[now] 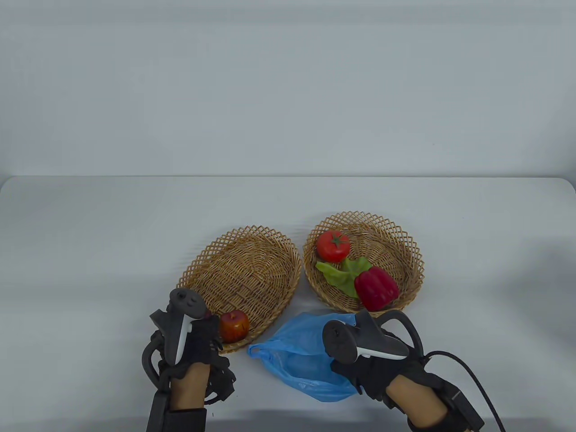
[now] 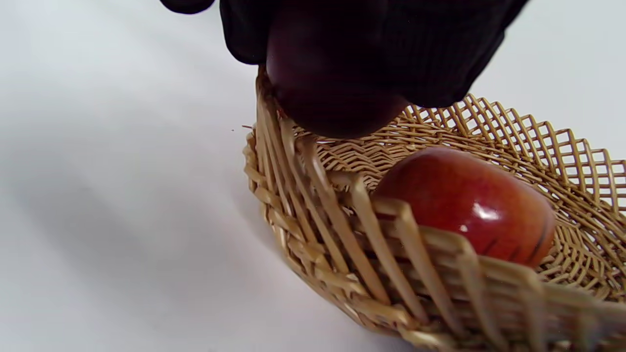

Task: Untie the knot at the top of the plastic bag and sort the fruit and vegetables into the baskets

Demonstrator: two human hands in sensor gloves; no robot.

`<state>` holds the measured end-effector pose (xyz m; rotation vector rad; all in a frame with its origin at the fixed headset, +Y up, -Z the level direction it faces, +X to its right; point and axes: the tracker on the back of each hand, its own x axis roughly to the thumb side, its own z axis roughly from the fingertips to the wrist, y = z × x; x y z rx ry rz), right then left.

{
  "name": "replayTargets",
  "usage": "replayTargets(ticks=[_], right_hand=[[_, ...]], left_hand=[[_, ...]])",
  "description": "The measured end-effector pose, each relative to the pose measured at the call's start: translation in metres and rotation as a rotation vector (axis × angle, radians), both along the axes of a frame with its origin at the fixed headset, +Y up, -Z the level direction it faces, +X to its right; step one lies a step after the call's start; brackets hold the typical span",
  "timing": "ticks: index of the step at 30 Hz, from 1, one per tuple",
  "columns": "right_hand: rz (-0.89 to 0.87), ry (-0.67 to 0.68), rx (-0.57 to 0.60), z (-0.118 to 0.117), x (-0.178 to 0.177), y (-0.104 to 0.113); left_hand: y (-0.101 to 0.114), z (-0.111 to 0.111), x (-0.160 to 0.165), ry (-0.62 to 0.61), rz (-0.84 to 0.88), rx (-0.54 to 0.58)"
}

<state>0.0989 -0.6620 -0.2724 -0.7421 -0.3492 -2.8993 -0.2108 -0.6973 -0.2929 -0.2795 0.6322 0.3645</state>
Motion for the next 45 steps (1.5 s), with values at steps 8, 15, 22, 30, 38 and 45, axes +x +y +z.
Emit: replayTargets(ticks=[8,15,22,30,38,45], right_hand=[[0.001,-0.001,-0.016,0.0,0.0,0.0],[0.001,-0.009,-0.018,-0.001,0.002,0.0],[0.004,-0.017,-0.008,-0.002,0.003,0.001],[0.013,-0.026,-0.014,-0.003,0.004,0.001],[0.017,-0.032,-0.012,-0.003,0.005,0.002],[-0.005,0.006,-0.006,-0.001,0.002,0.003]], left_hand=[[-0.01,-0.005,0.0,-0.022,0.031,-0.057],[0.016,0.006,0.005,-0.072,0.109,0.136],[0.048,0.026,0.045,-0.462,0.275,0.416],[0.024,0.027,0.102,-0.759,0.054,0.251],[0.015,0.032,0.127,-0.855,-0.16,0.192],[0.009,0.03,0.131,-0.795,-0.235,0.194]])
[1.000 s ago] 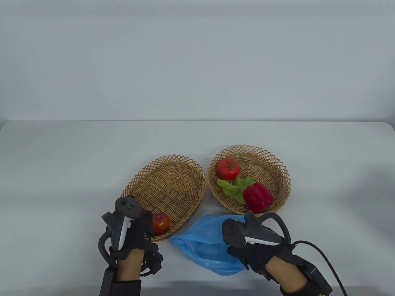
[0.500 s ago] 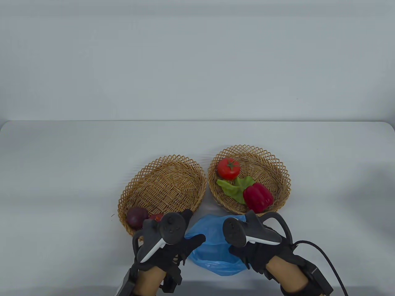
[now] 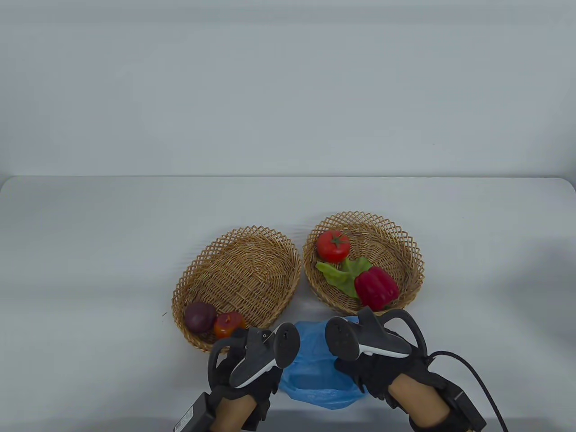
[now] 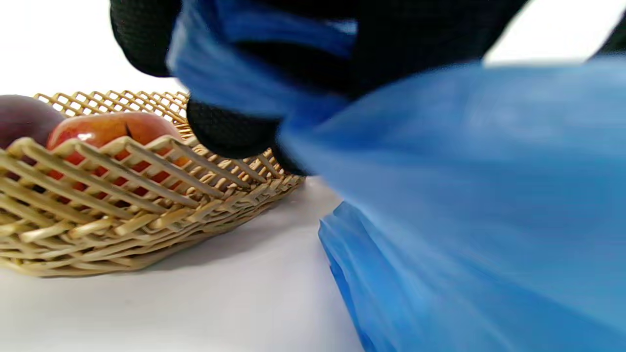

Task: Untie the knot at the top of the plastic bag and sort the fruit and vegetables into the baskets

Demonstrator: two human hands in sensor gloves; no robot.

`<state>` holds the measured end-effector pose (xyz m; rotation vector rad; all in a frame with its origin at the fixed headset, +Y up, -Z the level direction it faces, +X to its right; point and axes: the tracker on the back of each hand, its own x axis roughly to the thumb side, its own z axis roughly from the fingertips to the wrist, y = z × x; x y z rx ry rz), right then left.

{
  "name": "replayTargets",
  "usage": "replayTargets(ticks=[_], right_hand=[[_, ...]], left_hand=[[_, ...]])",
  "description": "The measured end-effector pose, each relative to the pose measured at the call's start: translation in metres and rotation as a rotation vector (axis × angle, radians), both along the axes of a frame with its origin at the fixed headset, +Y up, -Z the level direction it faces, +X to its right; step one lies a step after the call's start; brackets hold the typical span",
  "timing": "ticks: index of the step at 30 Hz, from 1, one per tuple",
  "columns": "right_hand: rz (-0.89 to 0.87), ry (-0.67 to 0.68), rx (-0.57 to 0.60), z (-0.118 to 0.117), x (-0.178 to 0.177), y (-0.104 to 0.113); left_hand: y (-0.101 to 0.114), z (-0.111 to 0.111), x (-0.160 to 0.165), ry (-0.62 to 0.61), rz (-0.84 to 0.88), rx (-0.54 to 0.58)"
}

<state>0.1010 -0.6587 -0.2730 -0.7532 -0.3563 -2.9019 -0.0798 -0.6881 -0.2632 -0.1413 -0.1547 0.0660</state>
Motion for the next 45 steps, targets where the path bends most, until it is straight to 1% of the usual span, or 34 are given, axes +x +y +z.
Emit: replayTargets(ticks=[3,5,7,9,12,15,18,23,26,29,30,32,35,38,42,45], right_hand=[[-0.055,0.042,-0.025,0.004,-0.004,0.001],[-0.081,0.087,-0.098,0.007,-0.009,-0.001],[-0.047,0.094,-0.17,0.009,-0.014,-0.009],[0.008,0.079,-0.19,0.008,-0.014,-0.015],[0.071,0.0,-0.082,0.002,-0.009,-0.014],[0.059,-0.064,0.003,0.0,-0.003,-0.008],[0.083,-0.11,0.045,-0.001,-0.002,-0.008],[0.195,-0.205,0.046,-0.006,0.002,-0.016],[0.213,-0.226,0.011,-0.013,0.005,-0.024],[0.211,-0.222,-0.061,-0.017,0.007,-0.034],[0.21,-0.224,-0.066,-0.018,0.006,-0.036],[0.228,-0.218,-0.037,-0.018,0.005,-0.037],[0.228,-0.199,-0.036,-0.017,0.001,-0.04],[0.242,-0.171,-0.001,-0.015,-0.002,-0.041],[0.223,-0.136,-0.013,-0.012,-0.006,-0.044],[0.279,-0.12,-0.012,-0.011,-0.009,-0.05]], left_hand=[[0.0,-0.002,-0.003,0.016,0.024,-0.011],[0.001,-0.002,-0.006,0.041,0.035,0.005],[0.001,-0.003,-0.008,0.07,0.057,0.012],[0.001,-0.004,-0.011,0.084,0.075,0.006],[0.002,-0.006,-0.016,0.114,0.121,-0.002],[0.003,-0.007,-0.018,0.121,0.139,-0.003],[0.003,-0.007,-0.019,0.117,0.167,-0.015],[0.003,-0.007,-0.02,0.119,0.163,-0.013],[0.003,-0.007,-0.019,0.114,0.161,-0.013],[0.001,-0.007,-0.018,0.109,0.151,-0.018],[0.001,-0.007,-0.018,0.107,0.151,-0.022],[-0.001,-0.007,-0.017,0.104,0.145,-0.028],[-0.003,-0.008,-0.016,0.1,0.128,-0.043],[-0.004,-0.008,-0.016,0.103,0.126,-0.05],[-0.004,-0.008,-0.016,0.107,0.121,-0.056],[-0.005,-0.008,-0.016,0.108,0.11,-0.063]])
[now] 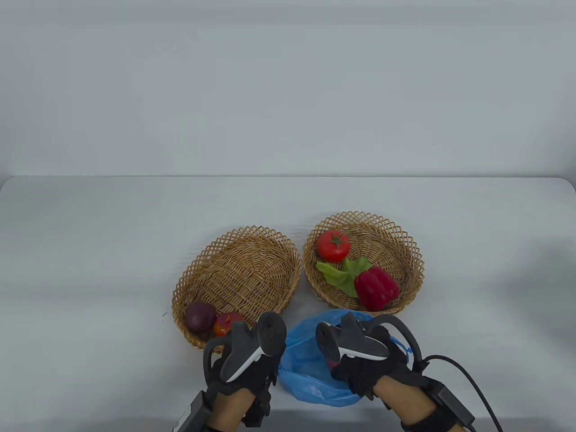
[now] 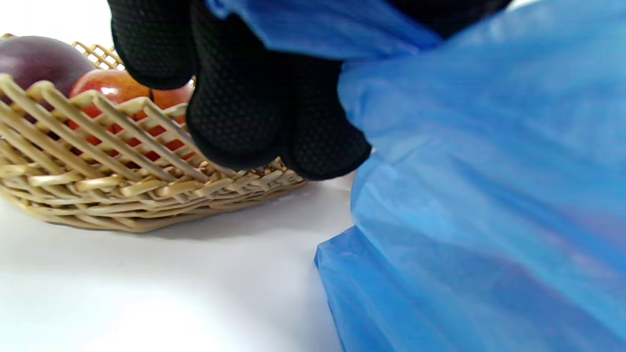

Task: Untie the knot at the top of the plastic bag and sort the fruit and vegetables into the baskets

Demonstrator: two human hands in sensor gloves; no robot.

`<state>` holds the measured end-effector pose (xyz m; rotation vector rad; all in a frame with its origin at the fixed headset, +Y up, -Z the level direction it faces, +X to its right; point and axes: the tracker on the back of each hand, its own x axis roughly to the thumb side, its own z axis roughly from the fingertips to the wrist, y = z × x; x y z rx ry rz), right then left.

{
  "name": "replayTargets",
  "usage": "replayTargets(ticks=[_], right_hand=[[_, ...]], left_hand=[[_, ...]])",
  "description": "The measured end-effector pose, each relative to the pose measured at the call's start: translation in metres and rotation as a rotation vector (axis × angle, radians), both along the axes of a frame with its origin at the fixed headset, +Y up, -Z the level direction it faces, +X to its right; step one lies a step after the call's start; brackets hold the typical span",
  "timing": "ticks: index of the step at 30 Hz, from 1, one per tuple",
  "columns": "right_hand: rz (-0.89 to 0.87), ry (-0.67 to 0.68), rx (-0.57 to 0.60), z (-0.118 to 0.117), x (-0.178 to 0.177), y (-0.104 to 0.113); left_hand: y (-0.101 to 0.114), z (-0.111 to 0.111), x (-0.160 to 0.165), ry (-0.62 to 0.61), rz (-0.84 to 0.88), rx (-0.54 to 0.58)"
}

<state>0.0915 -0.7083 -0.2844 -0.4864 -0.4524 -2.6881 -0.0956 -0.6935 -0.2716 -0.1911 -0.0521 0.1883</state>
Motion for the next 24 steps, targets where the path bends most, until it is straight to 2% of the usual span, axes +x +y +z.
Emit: replayTargets(ticks=[5,7,10,15,19,21,24], right_hand=[[0.022,0.016,-0.012,0.001,-0.004,-0.009],[-0.009,0.034,-0.051,0.001,-0.006,-0.017],[-0.022,0.062,-0.005,-0.001,-0.008,-0.021],[-0.011,0.056,-0.026,-0.003,-0.006,-0.025],[-0.036,0.098,0.037,-0.001,-0.007,-0.022],[-0.083,0.09,0.008,-0.002,-0.004,-0.018],[-0.282,0.067,-0.058,-0.006,0.005,-0.001]], left_hand=[[-0.001,0.0,0.001,0.002,-0.011,-0.007],[-0.001,0.0,0.001,0.002,-0.014,-0.011],[-0.001,0.0,0.0,0.003,-0.014,-0.013],[-0.001,0.0,0.001,0.006,-0.017,-0.018],[-0.002,0.0,0.0,0.009,-0.021,-0.02],[-0.002,0.0,0.0,0.012,-0.022,-0.019],[-0.002,-0.001,0.0,0.015,-0.026,-0.018]])
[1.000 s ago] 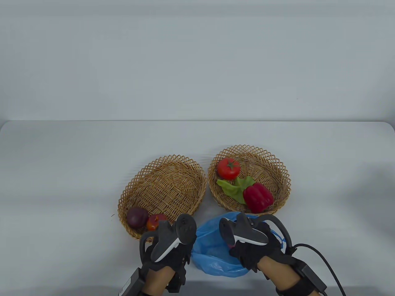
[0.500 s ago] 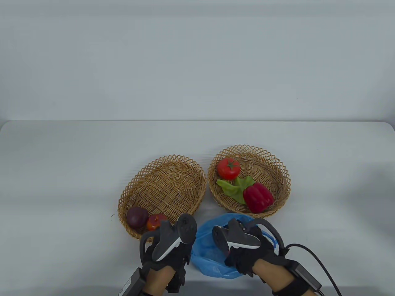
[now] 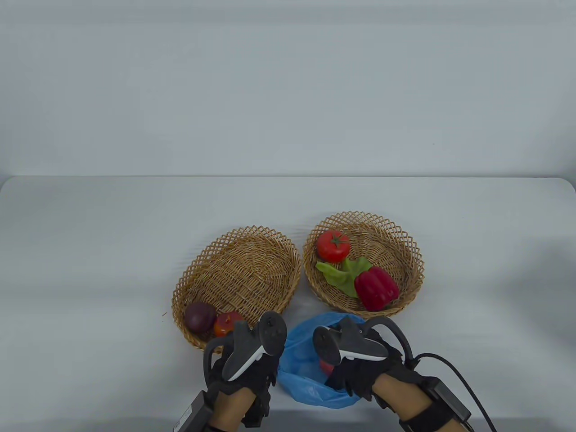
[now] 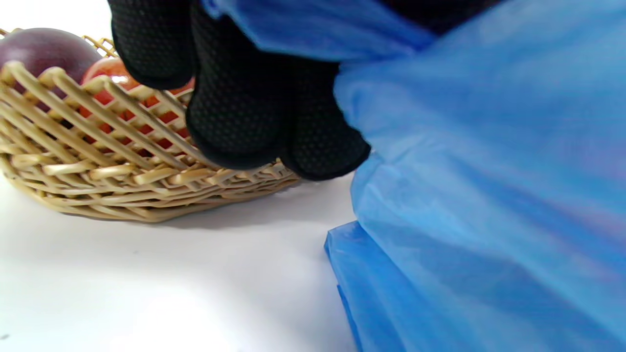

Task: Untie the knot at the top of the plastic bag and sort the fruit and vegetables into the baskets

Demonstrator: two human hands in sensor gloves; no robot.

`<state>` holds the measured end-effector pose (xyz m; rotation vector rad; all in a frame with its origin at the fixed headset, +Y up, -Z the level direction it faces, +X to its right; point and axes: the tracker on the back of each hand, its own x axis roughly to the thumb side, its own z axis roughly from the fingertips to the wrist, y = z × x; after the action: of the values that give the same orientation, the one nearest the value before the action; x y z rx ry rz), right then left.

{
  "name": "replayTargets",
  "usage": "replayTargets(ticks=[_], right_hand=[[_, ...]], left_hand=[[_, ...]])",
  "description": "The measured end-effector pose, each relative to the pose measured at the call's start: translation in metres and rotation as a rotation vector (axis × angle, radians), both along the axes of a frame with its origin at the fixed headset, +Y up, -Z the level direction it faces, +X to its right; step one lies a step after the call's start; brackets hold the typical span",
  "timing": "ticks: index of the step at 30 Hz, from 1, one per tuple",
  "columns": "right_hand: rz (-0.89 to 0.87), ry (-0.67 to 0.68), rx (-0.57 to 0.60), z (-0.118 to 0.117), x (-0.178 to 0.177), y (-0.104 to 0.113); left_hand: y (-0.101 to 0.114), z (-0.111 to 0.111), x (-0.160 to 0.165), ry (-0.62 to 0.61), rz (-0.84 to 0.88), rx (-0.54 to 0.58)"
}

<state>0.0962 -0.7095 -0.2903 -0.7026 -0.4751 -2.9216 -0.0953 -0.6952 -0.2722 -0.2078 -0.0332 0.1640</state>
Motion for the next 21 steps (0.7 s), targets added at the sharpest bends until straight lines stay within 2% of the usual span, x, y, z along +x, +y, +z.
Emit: replayTargets(ticks=[5,14,19,21], right_hand=[[-0.265,-0.017,-0.061,-0.002,0.009,0.018],[-0.784,-0.115,-0.206,-0.007,0.026,0.034],[-0.965,-0.185,-0.193,-0.008,0.037,0.041],[-1.01,-0.199,-0.194,-0.008,0.041,0.043]], left_hand=[[-0.001,-0.001,0.0,0.006,-0.007,-0.003],[0.0,-0.001,-0.002,0.017,-0.008,0.003],[0.002,-0.001,-0.004,0.01,0.025,0.009],[0.01,0.001,-0.009,-0.023,0.135,0.012]])
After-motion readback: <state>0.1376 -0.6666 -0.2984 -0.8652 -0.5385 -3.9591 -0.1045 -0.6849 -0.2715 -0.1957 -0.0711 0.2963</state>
